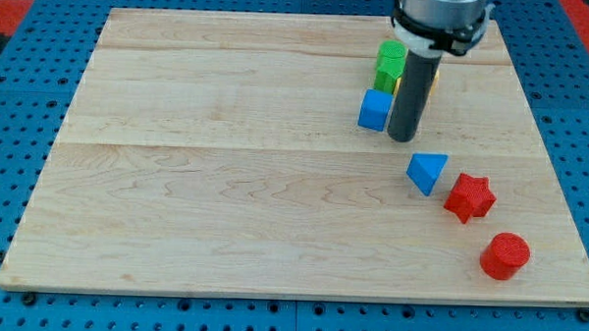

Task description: Place the blue cube to the bottom of the green star

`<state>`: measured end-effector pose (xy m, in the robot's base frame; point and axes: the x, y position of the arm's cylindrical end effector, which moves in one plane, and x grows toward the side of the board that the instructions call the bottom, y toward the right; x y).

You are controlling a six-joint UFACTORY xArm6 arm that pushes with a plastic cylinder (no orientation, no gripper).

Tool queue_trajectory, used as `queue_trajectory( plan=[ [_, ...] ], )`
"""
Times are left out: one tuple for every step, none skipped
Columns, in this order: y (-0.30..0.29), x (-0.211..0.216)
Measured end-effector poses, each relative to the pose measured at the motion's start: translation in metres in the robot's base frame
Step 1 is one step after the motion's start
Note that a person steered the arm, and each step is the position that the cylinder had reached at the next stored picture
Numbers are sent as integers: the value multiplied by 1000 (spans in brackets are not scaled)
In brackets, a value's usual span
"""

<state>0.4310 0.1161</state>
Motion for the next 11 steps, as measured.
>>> queue_trajectory(
  plan=[
    [-49, -3],
    [-39, -21],
    [-23, -41],
    [-18, -52],
    [-13, -9],
    [67, 12],
    [139, 18],
    [134, 69],
    [93, 83],
    [51, 66],
    [26, 36]
  ],
)
